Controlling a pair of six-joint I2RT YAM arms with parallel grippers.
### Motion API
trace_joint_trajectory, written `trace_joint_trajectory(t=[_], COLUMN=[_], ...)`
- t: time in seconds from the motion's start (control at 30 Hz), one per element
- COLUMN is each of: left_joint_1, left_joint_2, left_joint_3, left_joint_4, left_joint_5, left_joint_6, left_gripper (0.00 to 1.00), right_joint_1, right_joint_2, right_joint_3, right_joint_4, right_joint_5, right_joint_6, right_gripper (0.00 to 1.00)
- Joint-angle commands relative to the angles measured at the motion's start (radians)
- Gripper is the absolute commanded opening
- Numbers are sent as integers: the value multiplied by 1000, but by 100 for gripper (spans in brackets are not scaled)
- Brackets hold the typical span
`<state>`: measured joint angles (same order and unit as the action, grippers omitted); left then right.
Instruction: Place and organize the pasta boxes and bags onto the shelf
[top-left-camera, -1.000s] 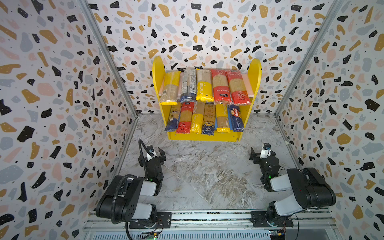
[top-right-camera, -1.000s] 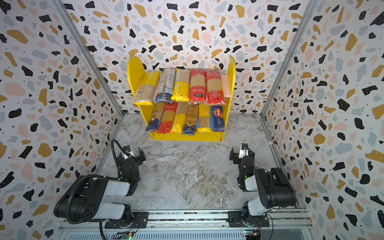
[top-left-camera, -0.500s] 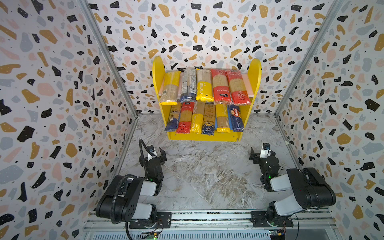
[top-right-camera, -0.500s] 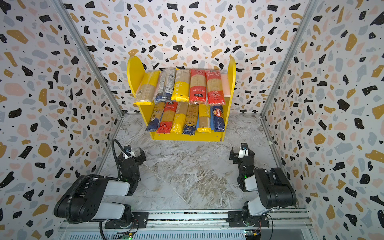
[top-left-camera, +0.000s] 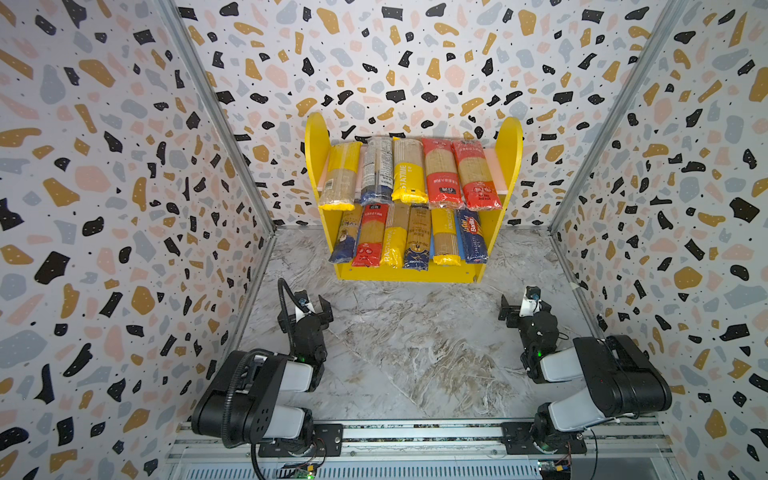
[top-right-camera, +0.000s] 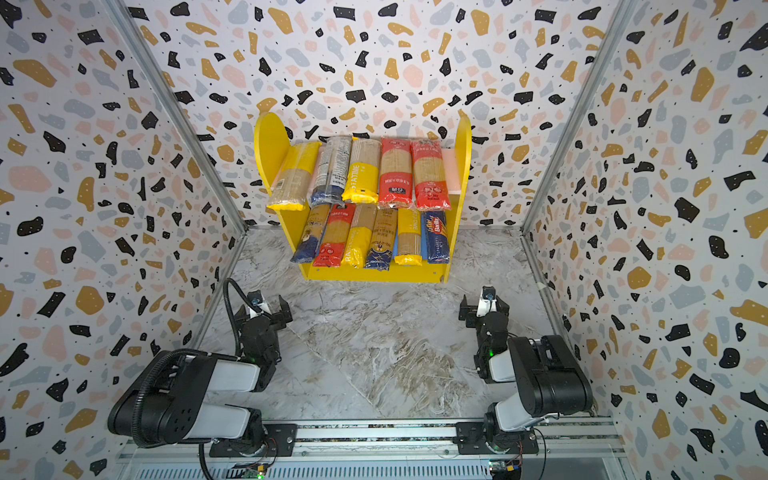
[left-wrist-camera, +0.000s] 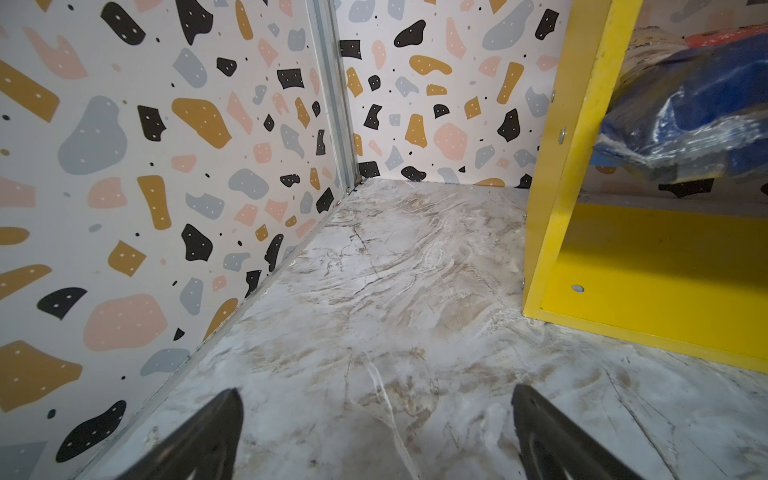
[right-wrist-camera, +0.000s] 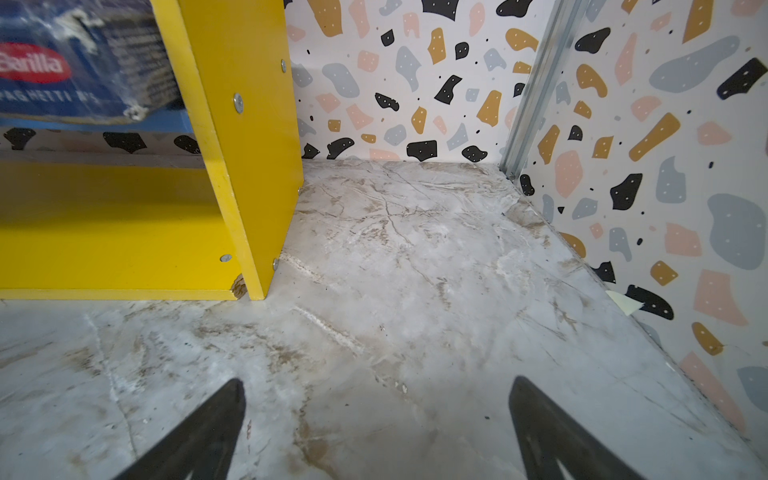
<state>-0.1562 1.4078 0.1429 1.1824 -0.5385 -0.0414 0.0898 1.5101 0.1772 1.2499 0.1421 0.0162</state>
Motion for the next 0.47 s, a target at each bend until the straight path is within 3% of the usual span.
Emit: trace_joint_trajectory(t=[0.0,0.43], left_joint_1=[6,6], left_joint_2=[-13,-13], left_joint_3=[9,8], left_joint_4=[43,44], left_joint_5=[-1,0], left_joint_6=[-9,-11], left_gripper=[99,100], right_joint_1=[4,4], right_joint_2=[-17,-16], right_joint_3=[19,22], right_joint_4=[22,20], right_joint_5=[4,2], right_joint_6=[-10,-9], right_gripper=[99,99])
